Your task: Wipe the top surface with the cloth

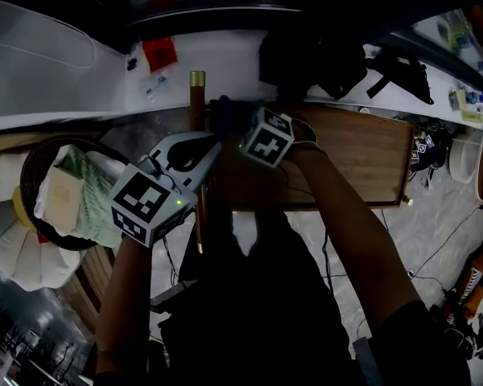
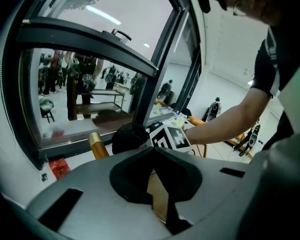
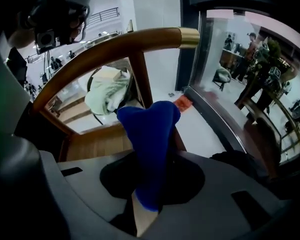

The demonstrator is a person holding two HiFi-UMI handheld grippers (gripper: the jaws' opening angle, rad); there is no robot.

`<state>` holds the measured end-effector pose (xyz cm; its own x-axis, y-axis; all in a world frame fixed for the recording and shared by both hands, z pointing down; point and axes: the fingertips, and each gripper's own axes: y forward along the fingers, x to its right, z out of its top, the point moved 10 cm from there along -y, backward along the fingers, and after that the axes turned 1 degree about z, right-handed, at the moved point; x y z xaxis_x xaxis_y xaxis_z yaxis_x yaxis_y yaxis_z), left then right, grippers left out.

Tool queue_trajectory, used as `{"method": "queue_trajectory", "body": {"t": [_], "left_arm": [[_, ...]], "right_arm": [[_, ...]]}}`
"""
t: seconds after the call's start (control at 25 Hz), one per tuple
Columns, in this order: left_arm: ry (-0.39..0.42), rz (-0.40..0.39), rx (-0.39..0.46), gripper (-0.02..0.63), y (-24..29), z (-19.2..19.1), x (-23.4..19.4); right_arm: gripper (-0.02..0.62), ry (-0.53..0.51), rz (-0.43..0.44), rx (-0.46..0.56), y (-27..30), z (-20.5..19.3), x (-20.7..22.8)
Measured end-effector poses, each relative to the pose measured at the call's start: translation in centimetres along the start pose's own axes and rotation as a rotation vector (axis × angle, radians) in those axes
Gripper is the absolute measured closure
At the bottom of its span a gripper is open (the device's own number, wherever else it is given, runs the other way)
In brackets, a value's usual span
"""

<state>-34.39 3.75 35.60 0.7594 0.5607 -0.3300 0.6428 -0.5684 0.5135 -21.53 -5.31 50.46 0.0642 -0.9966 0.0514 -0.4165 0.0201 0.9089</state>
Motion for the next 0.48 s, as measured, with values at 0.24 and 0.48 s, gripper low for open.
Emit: {"method": "queue_trajectory", "body": {"t": [0.24, 0.48], "left_arm": [[-0.012, -0.013, -0.037, 0.595, -0.2, -1.7, 0.3], [0.001, -0.032, -0.08, 0.595, -0.1, -2.5, 1.4]], "right_arm": [[0.503, 0.029, 0.056, -0.004, 0.1, -0.4, -0.6], [0.504, 0.03, 0.095, 0.013, -0.3, -2.7, -4.1]]}}
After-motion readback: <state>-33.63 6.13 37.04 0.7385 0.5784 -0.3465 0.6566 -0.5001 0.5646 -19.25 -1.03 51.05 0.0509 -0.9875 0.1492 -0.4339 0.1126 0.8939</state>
